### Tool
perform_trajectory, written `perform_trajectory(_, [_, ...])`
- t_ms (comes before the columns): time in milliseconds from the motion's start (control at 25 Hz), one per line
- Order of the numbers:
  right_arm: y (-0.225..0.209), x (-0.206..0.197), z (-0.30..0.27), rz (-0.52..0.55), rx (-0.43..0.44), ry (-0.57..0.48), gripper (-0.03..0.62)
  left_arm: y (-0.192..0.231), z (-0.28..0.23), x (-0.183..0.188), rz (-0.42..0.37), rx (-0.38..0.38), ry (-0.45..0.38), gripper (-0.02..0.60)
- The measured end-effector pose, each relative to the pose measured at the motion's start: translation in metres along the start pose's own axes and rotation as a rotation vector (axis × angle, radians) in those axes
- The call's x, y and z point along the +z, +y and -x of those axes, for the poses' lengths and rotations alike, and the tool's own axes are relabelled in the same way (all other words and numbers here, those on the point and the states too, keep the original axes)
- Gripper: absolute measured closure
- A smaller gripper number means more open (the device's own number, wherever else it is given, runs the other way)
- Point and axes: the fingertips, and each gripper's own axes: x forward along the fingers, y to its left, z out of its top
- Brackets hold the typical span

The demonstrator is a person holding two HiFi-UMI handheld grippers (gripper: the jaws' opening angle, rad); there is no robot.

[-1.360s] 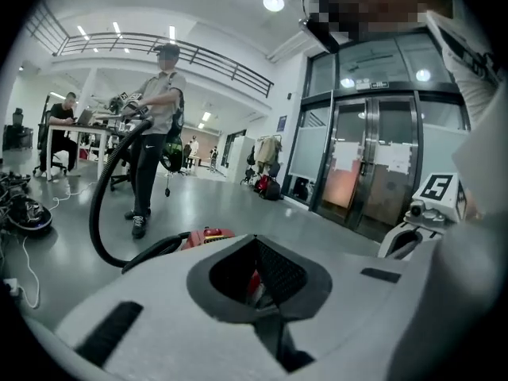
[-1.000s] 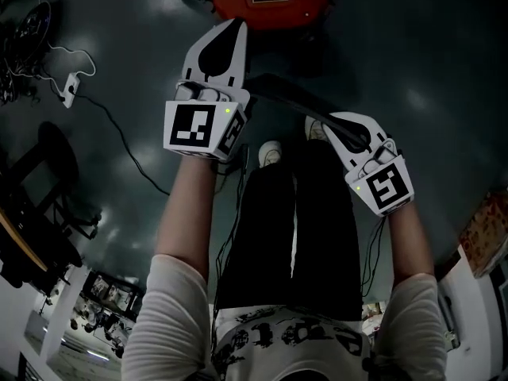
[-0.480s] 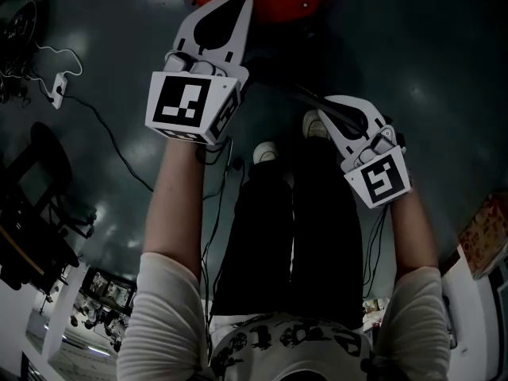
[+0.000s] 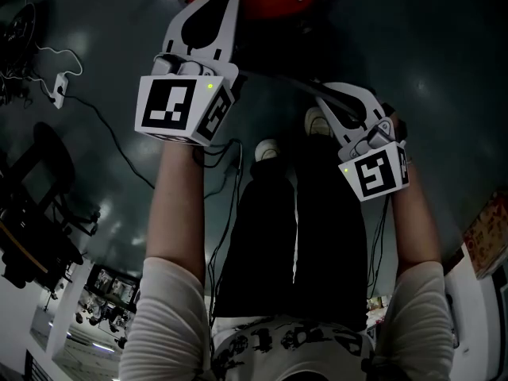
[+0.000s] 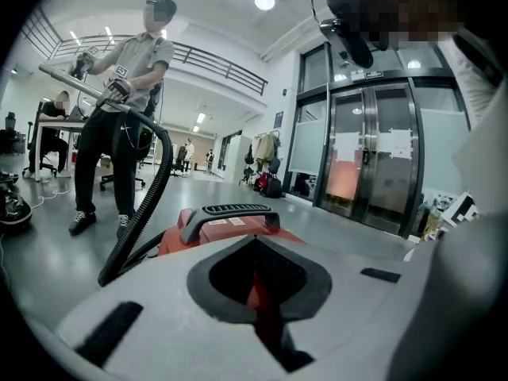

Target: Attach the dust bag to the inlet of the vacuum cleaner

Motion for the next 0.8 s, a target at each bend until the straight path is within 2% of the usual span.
perform_trajectory(240, [-0.01, 0.0, -0.001, 0.041, -0.011, -0.001, 0.571, -0.003, 0.0, 0.0, -0.012, -0.003, 0.0, 0.578])
perform_trajectory(520, [-0.017, -0.001, -0.002, -0.018, 0.034, -0.069, 0.569, -0.003, 0.0, 0.002, -0.025, -0.008, -0.012, 0.578])
perform_trajectory(640, [-0.021, -0.001, -0.005, 0.006, 0.096, -0.08, 0.569, -0.002, -0.001, 0.001, -0.013, -0.013, -0.014, 0.578])
perform_trajectory(800, [-0.025, -0.002, -0.007, 0.07, 0.198, -0.041, 0.568, -0.001, -0.002, 0.001, -0.007, -0.025, -0.011, 0.578])
